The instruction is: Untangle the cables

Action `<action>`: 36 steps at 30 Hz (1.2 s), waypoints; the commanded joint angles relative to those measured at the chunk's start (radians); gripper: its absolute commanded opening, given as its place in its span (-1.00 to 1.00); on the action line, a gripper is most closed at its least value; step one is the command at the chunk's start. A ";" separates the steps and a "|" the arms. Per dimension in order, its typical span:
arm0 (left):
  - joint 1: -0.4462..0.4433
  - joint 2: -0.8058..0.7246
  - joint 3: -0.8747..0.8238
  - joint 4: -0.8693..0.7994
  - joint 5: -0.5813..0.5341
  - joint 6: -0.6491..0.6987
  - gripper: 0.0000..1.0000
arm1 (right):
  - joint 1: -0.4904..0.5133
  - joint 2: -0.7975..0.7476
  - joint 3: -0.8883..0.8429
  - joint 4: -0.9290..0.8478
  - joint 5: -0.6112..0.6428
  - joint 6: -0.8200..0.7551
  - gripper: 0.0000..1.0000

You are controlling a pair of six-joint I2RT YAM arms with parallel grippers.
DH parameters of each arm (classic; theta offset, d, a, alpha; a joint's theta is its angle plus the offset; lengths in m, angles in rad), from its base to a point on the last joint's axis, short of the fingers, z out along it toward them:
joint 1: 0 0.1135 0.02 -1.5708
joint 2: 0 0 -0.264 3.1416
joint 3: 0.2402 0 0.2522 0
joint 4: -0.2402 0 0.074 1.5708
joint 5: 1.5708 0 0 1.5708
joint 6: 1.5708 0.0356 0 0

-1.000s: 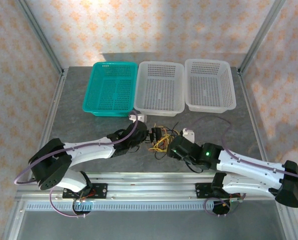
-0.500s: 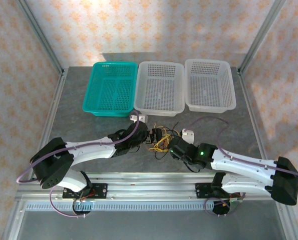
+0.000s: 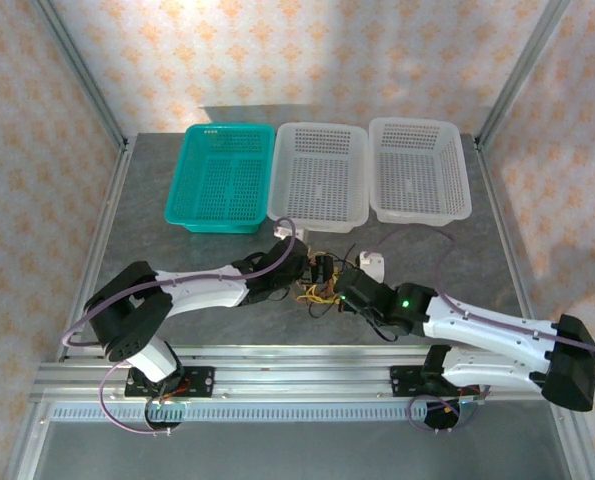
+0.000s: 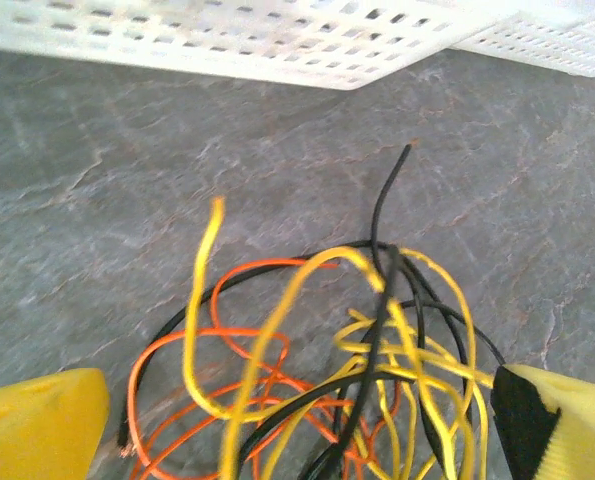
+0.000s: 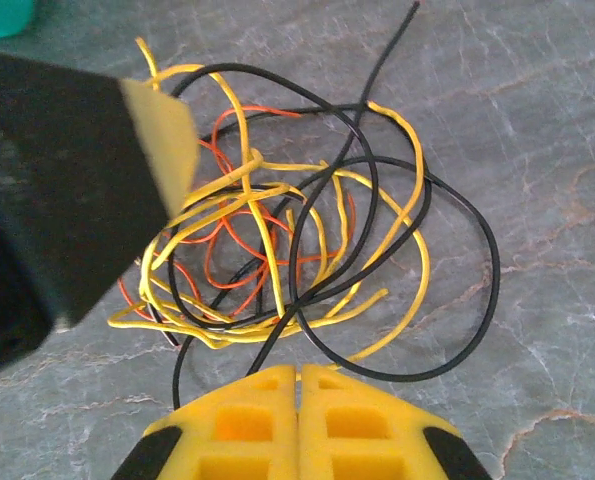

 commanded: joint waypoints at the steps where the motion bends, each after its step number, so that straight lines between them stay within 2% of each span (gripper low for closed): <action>1: -0.010 0.036 0.051 -0.031 0.015 0.053 0.99 | -0.007 -0.028 0.023 0.003 0.050 -0.049 -1.00; 9: -0.036 0.113 0.102 -0.075 0.008 0.079 0.99 | -0.027 -0.074 -0.010 0.026 0.044 -0.045 -1.00; 16: -0.064 0.163 0.152 -0.205 -0.142 0.085 0.99 | -0.044 -0.086 0.003 0.004 0.072 -0.064 -1.00; 22: -0.069 0.185 0.154 -0.283 -0.255 0.076 0.99 | -0.054 -0.123 0.069 -0.066 0.177 -0.090 -1.00; 36: -0.069 0.185 0.073 -0.302 -0.354 0.012 0.99 | -0.087 -0.165 0.226 -0.250 0.426 -0.110 -1.00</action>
